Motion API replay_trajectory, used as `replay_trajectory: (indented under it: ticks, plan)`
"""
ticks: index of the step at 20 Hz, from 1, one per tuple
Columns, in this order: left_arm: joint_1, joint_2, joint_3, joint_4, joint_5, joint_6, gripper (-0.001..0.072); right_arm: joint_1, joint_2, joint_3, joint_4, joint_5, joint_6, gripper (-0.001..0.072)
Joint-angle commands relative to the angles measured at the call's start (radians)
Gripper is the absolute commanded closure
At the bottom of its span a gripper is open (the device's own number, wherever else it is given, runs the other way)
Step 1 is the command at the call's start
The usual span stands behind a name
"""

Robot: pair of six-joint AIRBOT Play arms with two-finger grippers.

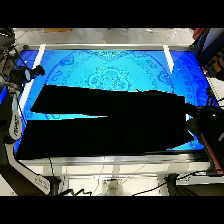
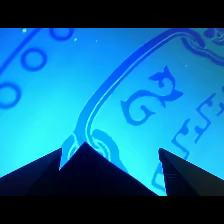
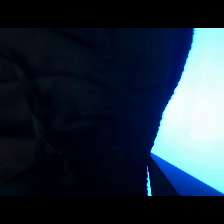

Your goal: Fold the clothes and pants, and hang the long-sleeved shirts on hangers.

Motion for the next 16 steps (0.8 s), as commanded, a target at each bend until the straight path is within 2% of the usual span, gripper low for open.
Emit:
replay_trajectory:
  ticks: [1, 2, 3, 5, 7, 8, 10, 11, 13, 16]
  plan:
    - [-0.027, 0.087, 0.001, -0.002, -0.02, 0.083, 0.0011, -0.001, 0.004, 0.046, -0.013, -0.004, 0.133, 0.0131]
    - [-0.035, 0.124, 0.001, -0.002, -0.048, 0.136, 0.0012, -0.001, 0.011, 0.07, -0.035, 0.001, 0.194, 0.0133]
    - [-0.045, 0.166, 0.001, -0.002, -0.095, 0.19, 0.0012, -0.001, 0.026, 0.097, -0.074, 0.022, 0.248, 0.0215]
    - [-0.058, 0.246, 0.001, -0.009, -0.195, 0.217, 0.0013, -0.003, 0.084, 0.122, -0.156, 0.083, 0.26, 0.0688]
    - [-0.069, 0.311, 0.001, -0.024, -0.293, 0.217, 0.0027, -0.023, 0.173, 0.122, -0.212, 0.143, 0.296, 0.0684]
    - [-0.076, 0.338, 0.001, -0.024, -0.336, 0.218, 0.0163, -0.038, 0.219, 0.122, -0.246, 0.181, 0.322, 0.0685]
    - [-0.085, 0.378, 0.0, -0.024, -0.413, 0.217, 0.0551, -0.085, 0.324, 0.091, -0.377, 0.28, 0.395, 0.0685]
    - [-0.092, 0.393, 0.0, -0.025, -0.446, 0.218, 0.0694, -0.116, 0.375, 0.048, -0.447, 0.323, 0.432, 0.0685]
    - [-0.109, 0.407, 0.0, -0.025, -0.476, 0.243, 0.0698, -0.207, 0.489, -0.092, -0.521, 0.397, 0.466, 0.0685]
    - [-0.145, 0.407, 0.0, -0.064, -0.485, 0.36, 0.0698, -0.33, 0.676, -0.343, -0.479, 0.426, 0.418, 0.0685]
